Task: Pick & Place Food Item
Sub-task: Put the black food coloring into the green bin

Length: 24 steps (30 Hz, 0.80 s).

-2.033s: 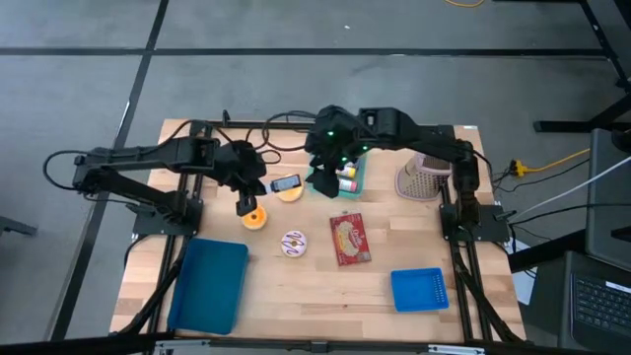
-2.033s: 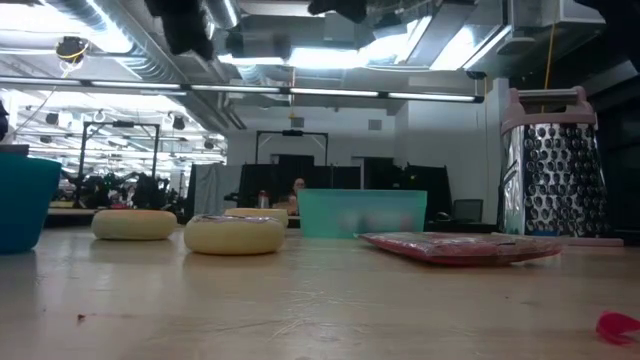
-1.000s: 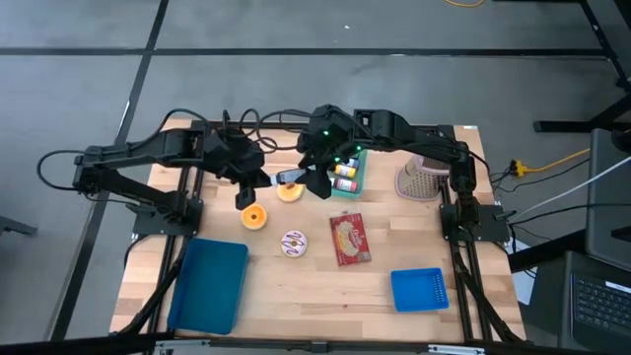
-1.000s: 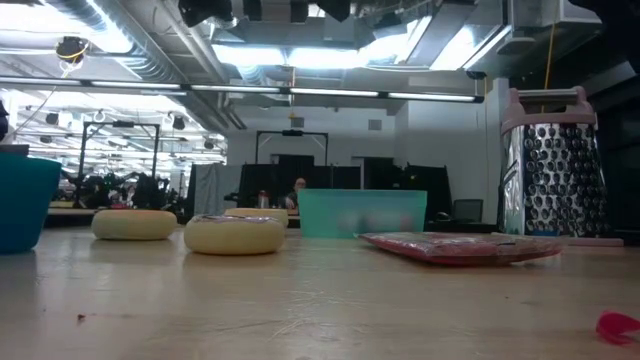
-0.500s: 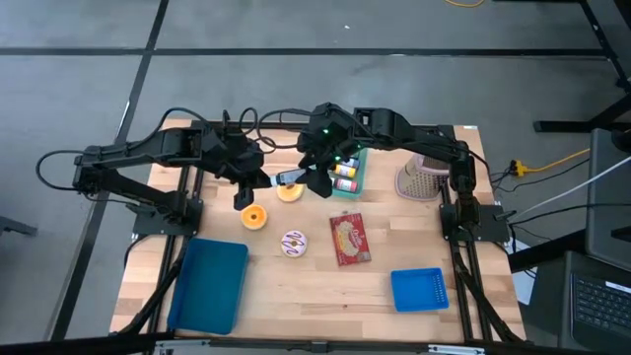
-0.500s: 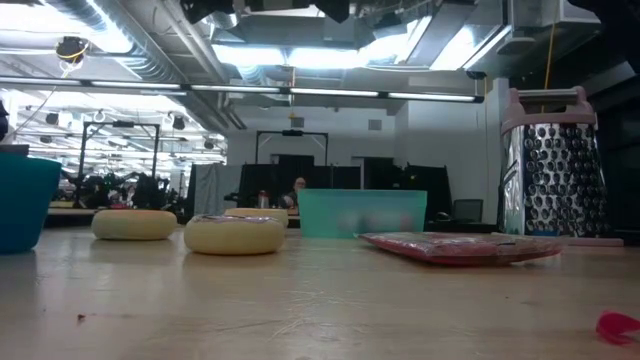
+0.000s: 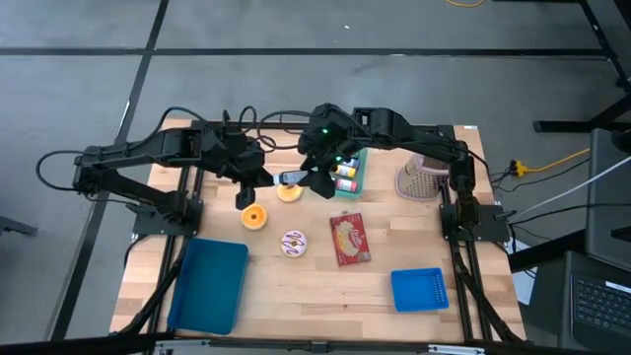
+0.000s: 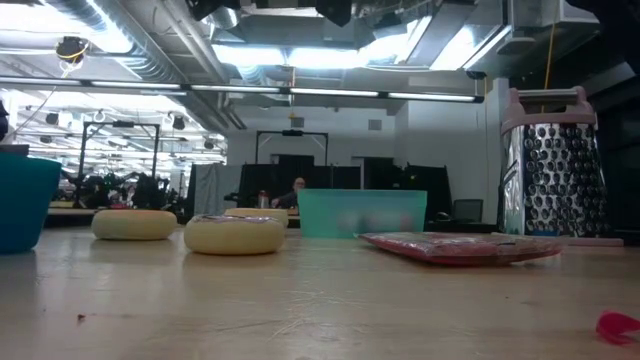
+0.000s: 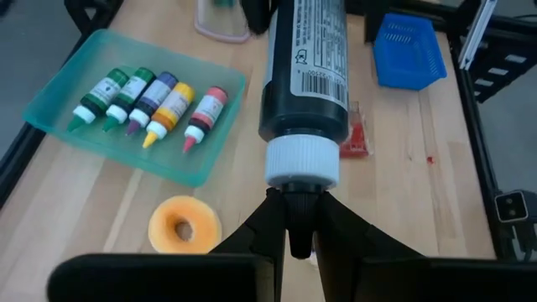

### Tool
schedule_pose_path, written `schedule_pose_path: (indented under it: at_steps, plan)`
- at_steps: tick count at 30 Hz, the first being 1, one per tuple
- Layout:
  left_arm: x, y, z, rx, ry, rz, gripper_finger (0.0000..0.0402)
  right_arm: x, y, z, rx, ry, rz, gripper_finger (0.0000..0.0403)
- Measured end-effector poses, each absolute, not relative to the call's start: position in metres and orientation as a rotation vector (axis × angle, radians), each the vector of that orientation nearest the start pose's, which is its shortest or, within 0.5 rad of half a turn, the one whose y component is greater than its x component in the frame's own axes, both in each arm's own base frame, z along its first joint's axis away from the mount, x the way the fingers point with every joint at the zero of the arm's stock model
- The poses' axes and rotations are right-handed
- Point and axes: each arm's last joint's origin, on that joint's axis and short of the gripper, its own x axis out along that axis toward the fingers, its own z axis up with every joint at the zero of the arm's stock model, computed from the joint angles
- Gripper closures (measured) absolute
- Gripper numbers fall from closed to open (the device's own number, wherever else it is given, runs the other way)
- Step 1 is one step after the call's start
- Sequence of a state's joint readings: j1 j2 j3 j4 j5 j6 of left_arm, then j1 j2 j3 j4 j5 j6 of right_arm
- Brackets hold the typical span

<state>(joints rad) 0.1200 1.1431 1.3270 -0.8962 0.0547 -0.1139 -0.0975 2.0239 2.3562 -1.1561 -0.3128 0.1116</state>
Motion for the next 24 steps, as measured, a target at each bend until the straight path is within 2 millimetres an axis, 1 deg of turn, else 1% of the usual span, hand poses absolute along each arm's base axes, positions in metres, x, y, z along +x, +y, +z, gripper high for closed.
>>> schedule_pose_path:
  at_steps: [7, 24]
  plan:
    - [0.2132, 0.0245, 0.3858, -0.172, 0.686, 0.108, 0.0364, 0.4147, -0.0310, 0.4002, 0.276, 0.851, 0.169, 0.0179]
    - [0.2129, 0.0241, 0.3860, -0.175, 0.687, 0.089, 0.0364, 0.4179, -0.0319, 0.4036, 0.251, 0.802, 0.157, 0.0179]
